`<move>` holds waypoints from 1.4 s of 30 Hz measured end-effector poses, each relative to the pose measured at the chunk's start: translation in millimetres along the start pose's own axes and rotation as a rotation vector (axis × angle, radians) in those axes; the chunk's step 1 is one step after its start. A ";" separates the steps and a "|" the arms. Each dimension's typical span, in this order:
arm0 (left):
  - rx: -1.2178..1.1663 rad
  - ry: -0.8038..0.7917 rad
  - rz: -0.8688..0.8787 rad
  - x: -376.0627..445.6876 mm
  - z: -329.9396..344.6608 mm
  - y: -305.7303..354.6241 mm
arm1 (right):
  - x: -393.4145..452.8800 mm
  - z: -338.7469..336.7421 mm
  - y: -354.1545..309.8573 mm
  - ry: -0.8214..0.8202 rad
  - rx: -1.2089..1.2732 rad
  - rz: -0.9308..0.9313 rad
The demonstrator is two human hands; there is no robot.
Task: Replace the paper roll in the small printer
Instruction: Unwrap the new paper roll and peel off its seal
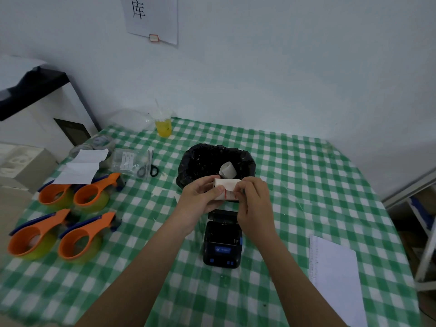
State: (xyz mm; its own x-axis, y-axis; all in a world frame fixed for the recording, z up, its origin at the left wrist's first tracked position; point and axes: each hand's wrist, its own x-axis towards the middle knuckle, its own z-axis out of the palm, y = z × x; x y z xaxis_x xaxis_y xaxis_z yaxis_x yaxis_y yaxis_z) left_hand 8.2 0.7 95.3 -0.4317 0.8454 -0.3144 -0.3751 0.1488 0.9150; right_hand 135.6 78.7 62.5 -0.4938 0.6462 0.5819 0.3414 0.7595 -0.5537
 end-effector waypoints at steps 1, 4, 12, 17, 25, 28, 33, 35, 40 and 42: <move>-0.007 -0.002 -0.004 0.2 0.1 0.0 | 0.2 -0.6 0.2 -0.002 0.003 -0.007; -0.031 -0.006 -0.013 0.8 0.6 -0.1 | -0.5 -1.9 0.5 0.007 0.021 -0.042; -0.049 -0.002 -0.015 1.7 1.5 0.9 | -1.2 -2.5 1.7 0.010 0.032 -0.081; -0.074 -0.007 -0.024 2.5 1.4 1.0 | -1.6 -2.9 2.9 0.005 0.046 -0.107; -0.091 -0.014 -0.037 6.3 0.7 -0.5 | -3.0 -1.5 7.2 -0.004 0.092 -0.090; -0.103 -0.016 -0.045 9.1 0.8 -1.2 | -3.2 -0.1 9.3 -0.002 0.111 -0.089; -0.100 -0.012 -0.058 16.2 1.7 -3.8 | -3.5 2.5 15.5 0.000 0.141 -0.073; -0.096 -0.015 -0.065 19.8 2.0 -5.6 | -4.2 3.5 18.6 0.006 0.143 -0.069; -0.103 -0.018 -0.094 32.7 5.0 -11.0 | -5.3 9.2 31.9 0.005 0.140 -0.039; -0.117 -0.012 -0.110 39.0 6.0 -13.4 | -4.4 11.1 37.6 0.000 0.159 -0.016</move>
State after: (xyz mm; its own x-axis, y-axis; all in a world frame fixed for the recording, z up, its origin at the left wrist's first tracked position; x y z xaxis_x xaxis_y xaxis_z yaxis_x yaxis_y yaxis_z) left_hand 1.3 34.7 72.3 -0.3732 0.8335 -0.4073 -0.5125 0.1807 0.8395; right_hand 141.6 103.6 32.5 -0.4978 0.6345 0.5913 0.2029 0.7481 -0.6319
